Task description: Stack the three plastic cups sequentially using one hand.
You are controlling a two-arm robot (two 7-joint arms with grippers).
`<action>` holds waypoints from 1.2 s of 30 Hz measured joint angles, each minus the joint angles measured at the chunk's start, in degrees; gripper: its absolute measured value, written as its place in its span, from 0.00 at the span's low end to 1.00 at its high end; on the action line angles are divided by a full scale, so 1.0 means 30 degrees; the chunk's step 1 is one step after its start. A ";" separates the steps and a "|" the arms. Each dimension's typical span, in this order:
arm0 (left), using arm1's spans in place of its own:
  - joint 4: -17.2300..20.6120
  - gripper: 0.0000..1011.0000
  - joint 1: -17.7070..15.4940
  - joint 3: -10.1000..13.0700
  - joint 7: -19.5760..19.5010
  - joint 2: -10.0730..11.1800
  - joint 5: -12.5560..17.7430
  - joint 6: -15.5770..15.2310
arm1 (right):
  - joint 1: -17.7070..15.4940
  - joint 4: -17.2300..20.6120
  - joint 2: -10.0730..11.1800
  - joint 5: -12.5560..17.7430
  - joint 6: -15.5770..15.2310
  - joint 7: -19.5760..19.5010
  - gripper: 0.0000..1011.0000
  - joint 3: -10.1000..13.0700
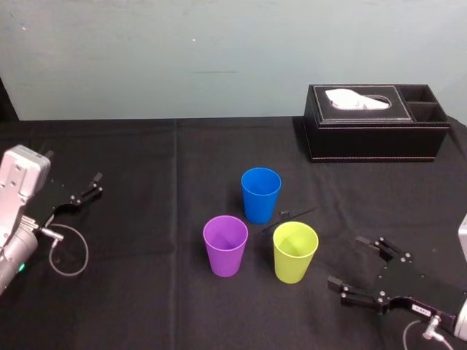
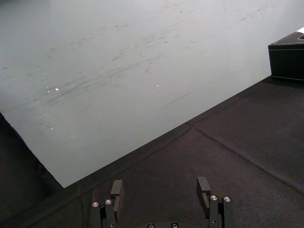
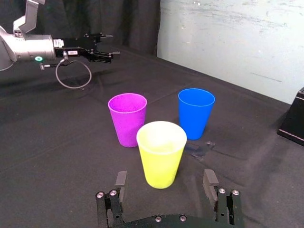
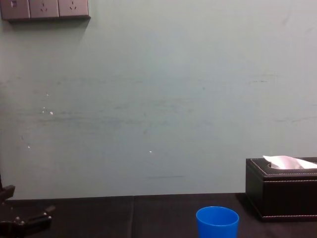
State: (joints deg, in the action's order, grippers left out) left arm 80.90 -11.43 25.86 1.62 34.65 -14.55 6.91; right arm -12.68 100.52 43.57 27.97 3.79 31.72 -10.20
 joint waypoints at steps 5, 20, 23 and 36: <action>0.0000 1.00 0.0000 0.0000 0.0000 -0.0001 0.0000 0.0000 | 0.0278 -0.0231 -0.0290 -0.0223 -0.0058 -0.0082 0.99 -0.0250; 0.0000 1.00 0.0000 0.0000 0.0000 0.0000 -0.0001 0.0000 | 0.1212 -0.0922 -0.0980 -0.0529 -0.0532 -0.0138 0.99 -0.1033; 0.0000 1.00 0.0000 -0.0001 0.0000 0.0000 0.0000 0.0000 | 0.1457 -0.1061 -0.1132 -0.0530 -0.0637 -0.0137 0.99 -0.1238; 0.0000 1.00 0.0000 0.0000 0.0000 -0.0001 0.0001 0.0000 | 0.2242 -0.1494 -0.1530 -0.0801 -0.0892 -0.0190 0.99 -0.1902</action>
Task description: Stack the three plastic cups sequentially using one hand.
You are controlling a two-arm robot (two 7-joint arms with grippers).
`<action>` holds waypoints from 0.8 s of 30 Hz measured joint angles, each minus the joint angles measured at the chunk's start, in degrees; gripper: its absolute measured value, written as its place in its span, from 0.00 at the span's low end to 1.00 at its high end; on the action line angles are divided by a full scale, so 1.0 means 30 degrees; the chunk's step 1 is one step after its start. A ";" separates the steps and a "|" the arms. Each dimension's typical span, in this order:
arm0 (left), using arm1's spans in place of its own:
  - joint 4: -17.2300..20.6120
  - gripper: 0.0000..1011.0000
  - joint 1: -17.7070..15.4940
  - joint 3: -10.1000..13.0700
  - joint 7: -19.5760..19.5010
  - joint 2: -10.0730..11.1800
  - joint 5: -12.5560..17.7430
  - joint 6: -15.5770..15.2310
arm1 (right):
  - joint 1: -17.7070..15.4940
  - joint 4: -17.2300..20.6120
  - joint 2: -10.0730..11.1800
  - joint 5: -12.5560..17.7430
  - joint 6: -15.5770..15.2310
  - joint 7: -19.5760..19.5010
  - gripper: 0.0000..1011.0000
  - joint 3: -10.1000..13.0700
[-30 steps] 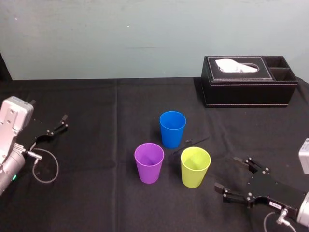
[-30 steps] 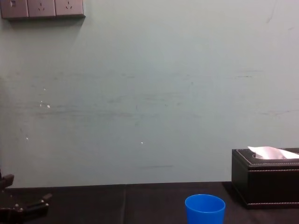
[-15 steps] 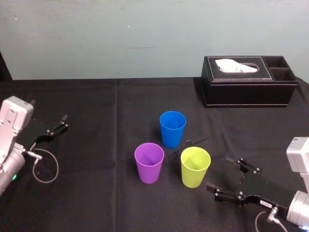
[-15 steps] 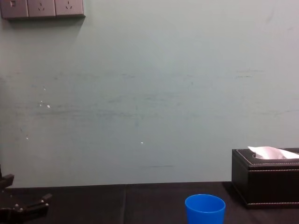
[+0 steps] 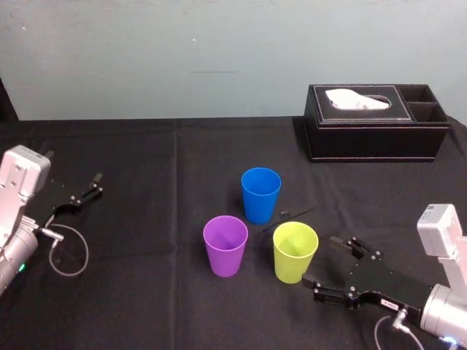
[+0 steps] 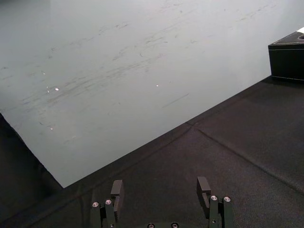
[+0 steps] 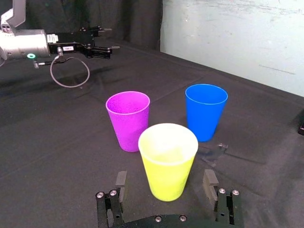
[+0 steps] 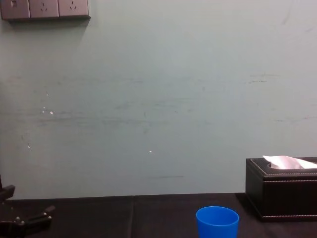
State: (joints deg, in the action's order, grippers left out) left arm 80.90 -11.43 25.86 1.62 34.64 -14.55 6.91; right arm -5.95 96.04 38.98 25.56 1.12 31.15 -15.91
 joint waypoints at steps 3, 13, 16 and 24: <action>0.0000 1.00 0.0000 0.0000 0.0000 0.0000 0.0000 0.0000 | 0.0171 -0.0131 -0.0093 -0.0070 -0.0058 -0.0023 0.99 -0.0125; 0.0000 1.00 0.0000 -0.0001 0.0000 0.0001 -0.0002 0.0000 | 0.0652 -0.0531 -0.0429 -0.0282 -0.0206 -0.0163 0.99 -0.0527; 0.0000 1.00 0.0000 -0.0001 0.0000 0.0001 -0.0001 0.0000 | 0.0867 -0.0661 -0.0578 -0.0368 -0.0249 -0.0183 0.99 -0.0677; 0.0000 1.00 0.0000 0.0000 0.0000 0.0000 -0.0001 0.0000 | 0.1364 -0.0987 -0.0937 -0.0573 -0.0374 -0.0313 0.99 -0.0959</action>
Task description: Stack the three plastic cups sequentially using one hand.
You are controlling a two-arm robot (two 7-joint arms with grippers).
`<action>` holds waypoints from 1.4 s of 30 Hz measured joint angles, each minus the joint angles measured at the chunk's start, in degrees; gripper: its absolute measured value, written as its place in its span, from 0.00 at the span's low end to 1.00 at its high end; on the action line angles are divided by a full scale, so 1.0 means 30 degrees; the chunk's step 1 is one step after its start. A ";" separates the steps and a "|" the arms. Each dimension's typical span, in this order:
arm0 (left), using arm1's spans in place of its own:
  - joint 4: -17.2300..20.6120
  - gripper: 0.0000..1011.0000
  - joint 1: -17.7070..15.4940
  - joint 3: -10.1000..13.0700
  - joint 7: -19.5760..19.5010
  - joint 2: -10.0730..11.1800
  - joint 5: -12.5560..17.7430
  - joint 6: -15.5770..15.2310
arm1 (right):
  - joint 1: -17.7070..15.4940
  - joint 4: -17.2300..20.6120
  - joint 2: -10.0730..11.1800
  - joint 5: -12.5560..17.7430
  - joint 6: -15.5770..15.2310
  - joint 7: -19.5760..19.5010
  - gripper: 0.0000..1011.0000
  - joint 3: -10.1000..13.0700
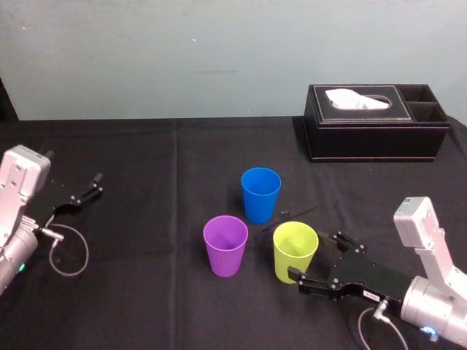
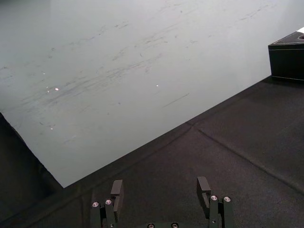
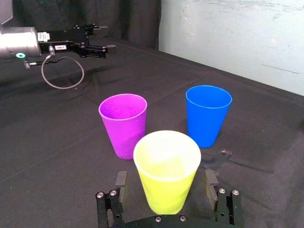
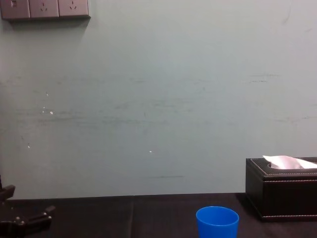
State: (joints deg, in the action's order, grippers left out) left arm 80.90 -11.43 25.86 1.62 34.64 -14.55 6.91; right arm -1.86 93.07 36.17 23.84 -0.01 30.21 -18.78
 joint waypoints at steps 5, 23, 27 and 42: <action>0.0000 1.00 0.0000 -0.0001 0.0000 0.0001 0.0000 0.0000 | 0.0317 -0.0308 -0.0251 -0.0070 -0.0102 -0.0077 0.99 -0.0190; 0.0001 1.00 -0.0001 -0.0001 0.0000 0.0000 0.0000 0.0000 | 0.1222 -0.0996 -0.0951 -0.0585 -0.0289 -0.0229 0.99 -0.0867; 0.0000 1.00 0.0000 -0.0001 0.0000 0.0000 0.0000 0.0000 | 0.1193 -0.0993 -0.0937 -0.0574 -0.0289 -0.0231 0.99 -0.0843; 0.0001 1.00 0.0000 -0.0001 0.0000 0.0001 0.0000 0.0000 | 0.1125 -0.0940 -0.0903 -0.0487 -0.0275 -0.0222 0.77 -0.0775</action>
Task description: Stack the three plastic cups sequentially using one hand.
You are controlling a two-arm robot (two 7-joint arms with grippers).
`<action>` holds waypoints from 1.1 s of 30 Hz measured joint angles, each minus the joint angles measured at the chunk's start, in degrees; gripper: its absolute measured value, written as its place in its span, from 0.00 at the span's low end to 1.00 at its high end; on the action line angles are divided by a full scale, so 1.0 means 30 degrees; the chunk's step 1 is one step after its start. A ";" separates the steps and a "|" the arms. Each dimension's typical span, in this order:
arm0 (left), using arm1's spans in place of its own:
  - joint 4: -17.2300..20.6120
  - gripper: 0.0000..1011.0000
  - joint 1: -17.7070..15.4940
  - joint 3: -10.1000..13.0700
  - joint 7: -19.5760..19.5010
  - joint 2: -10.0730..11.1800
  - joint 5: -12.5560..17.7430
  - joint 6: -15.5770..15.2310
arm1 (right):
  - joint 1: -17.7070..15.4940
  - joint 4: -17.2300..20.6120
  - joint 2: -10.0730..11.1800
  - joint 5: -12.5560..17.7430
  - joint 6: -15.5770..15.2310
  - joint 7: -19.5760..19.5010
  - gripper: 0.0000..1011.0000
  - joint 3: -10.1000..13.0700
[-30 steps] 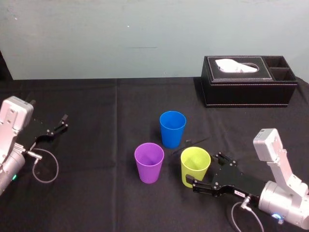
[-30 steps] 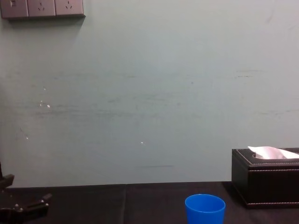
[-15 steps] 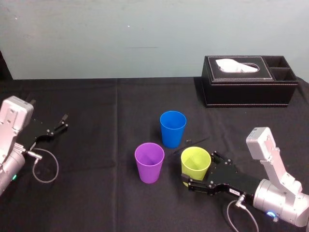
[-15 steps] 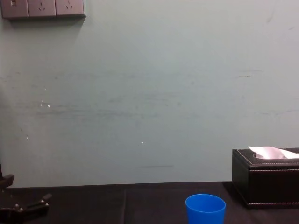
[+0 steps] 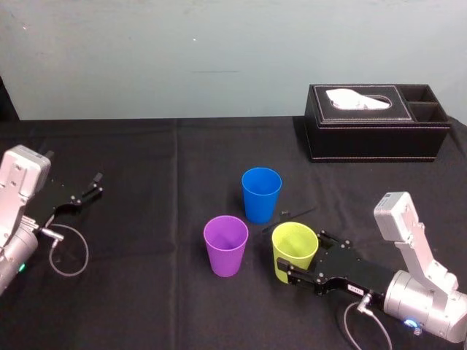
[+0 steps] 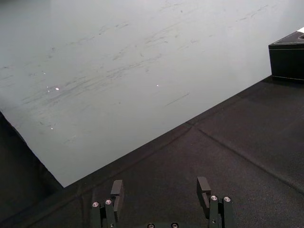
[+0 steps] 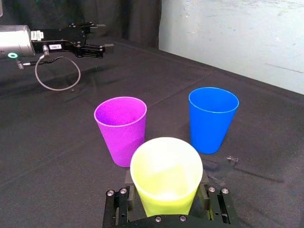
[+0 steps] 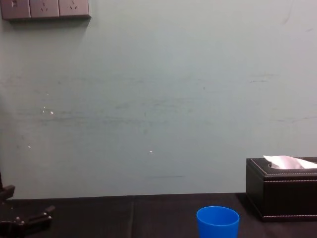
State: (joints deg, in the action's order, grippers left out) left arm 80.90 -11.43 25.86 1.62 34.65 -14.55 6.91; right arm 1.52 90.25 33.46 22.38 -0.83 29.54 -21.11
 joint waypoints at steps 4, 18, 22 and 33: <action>0.0000 1.00 -0.0001 0.0001 0.0000 -0.0001 0.0000 0.0000 | -0.0007 0.0010 0.0008 0.0010 0.0007 0.0006 0.74 0.0009; 0.0000 1.00 -0.0001 0.0001 0.0000 -0.0001 0.0000 0.0000 | -0.0028 0.0026 0.0019 0.0029 0.0025 0.0007 0.72 0.0029; -0.0001 1.00 0.0000 0.0001 0.0000 -0.0001 0.0001 0.0000 | -0.0029 0.0026 0.0019 0.0033 0.0025 0.0011 0.72 0.0029; -0.0001 1.00 0.0001 0.0000 0.0000 0.0000 0.0000 0.0001 | -0.0680 0.1206 0.0359 0.0355 -0.0068 -0.0341 0.72 0.0666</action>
State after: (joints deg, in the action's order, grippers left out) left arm 80.90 -11.43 25.86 1.62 34.65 -14.55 6.91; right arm -0.52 93.87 34.54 23.45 -1.04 28.52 -19.11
